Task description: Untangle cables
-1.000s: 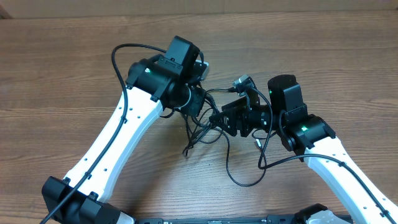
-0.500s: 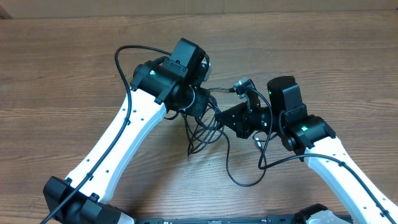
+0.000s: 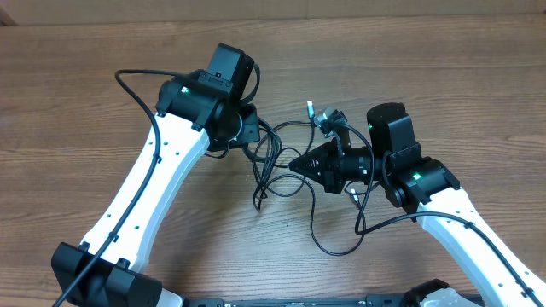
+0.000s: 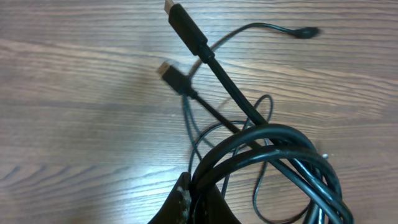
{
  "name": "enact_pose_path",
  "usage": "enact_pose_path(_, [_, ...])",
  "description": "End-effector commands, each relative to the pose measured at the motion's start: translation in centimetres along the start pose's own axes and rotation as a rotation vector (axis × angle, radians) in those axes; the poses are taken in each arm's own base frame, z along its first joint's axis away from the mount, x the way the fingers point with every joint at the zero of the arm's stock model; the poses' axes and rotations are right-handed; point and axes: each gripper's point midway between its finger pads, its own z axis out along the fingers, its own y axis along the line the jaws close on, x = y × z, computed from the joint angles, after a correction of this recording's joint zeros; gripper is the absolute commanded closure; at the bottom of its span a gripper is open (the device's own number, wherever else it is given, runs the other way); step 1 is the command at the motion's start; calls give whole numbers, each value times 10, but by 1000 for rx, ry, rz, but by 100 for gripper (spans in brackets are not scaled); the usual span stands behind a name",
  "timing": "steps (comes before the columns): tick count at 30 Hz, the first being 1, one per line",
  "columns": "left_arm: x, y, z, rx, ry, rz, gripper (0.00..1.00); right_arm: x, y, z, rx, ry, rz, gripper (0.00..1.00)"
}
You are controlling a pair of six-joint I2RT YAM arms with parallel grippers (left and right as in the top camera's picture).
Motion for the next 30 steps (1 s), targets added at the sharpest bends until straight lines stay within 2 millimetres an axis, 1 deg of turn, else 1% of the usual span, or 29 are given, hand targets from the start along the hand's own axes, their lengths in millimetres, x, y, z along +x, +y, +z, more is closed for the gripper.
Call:
enact_pose_path(1, [-7,8,-5,-32,-32,-30,96,-2,4,-2,-9,-7,-11,96])
enact_pose_path(3, [-5,7,-5,-28,-25,28,96,0,-13,-2,87,-7,76,96])
enact_pose_path(4, [-4,7,-5,-27,-19,54,96,2,-22,-3,140,-7,118,85])
enact_pose_path(5, [-2,7,-5,-25,-10,83,96,4,-29,-5,183,-3,147,68])
enact_pose_path(6, [0,5,-5,-18,0,114,96,7,-34,-6,210,3,159,55])
enact_pose_path(7, [2,4,-5,-7,11,154,96,10,-37,-6,229,11,168,49])
enact_pose_path(8, [5,1,-5,5,23,195,96,11,-38,-7,235,14,171,43])
enact_pose_path(11, [12,-4,-5,31,47,276,96,10,-37,-6,229,13,156,39])
enact_pose_path(16, [24,-22,-6,108,78,377,96,4,-15,-3,102,10,48,39])
enact_pose_path(22, [37,-49,-7,184,87,429,96,-6,1,-2,9,-20,0,38])
enact_pose_path(24, [39,-56,-8,194,78,444,96,-6,3,-2,0,-21,-3,41])
enact_pose_path(25, [39,-60,-8,199,72,447,96,-6,3,-2,0,-20,-2,46])
enact_pose_path(26, [40,-62,-8,202,69,441,96,-6,2,-2,1,-19,0,56])
enact_pose_path(27, [39,-64,-8,204,66,432,96,-6,2,-2,1,-18,0,64])
enact_pose_path(29, [38,-64,-8,198,62,402,96,-5,2,-2,1,-15,4,82])
enact_pose_path(30, [37,-64,-8,199,61,389,96,-4,2,-2,2,-12,8,89])
